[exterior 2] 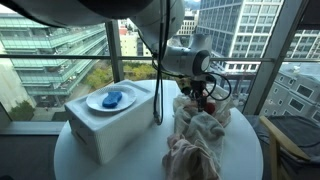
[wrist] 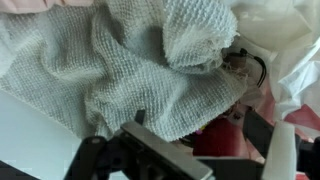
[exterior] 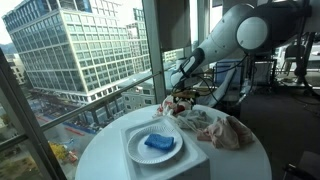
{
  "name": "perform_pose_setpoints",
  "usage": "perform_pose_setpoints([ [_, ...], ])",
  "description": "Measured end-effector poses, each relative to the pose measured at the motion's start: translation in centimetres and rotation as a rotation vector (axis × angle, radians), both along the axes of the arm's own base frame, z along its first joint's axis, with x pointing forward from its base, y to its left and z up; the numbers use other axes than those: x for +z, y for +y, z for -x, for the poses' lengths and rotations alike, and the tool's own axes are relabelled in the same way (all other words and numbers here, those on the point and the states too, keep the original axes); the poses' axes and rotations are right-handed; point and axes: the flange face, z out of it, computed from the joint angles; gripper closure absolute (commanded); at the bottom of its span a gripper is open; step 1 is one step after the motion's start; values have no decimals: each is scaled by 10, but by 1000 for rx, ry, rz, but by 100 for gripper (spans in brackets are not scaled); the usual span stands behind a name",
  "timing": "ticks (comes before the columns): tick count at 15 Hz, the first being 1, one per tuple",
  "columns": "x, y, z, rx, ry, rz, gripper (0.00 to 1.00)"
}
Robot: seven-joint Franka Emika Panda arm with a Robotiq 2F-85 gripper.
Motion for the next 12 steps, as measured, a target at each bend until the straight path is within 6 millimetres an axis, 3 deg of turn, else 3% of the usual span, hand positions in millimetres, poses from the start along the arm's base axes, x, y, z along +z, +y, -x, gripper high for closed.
perform_pose_setpoints([
  [10,-39,-41,-21,-53,51,-5,0],
  [11,-42,-43,-21,-55,56,-7,1],
  [12,-46,-43,-22,-56,62,-11,15],
])
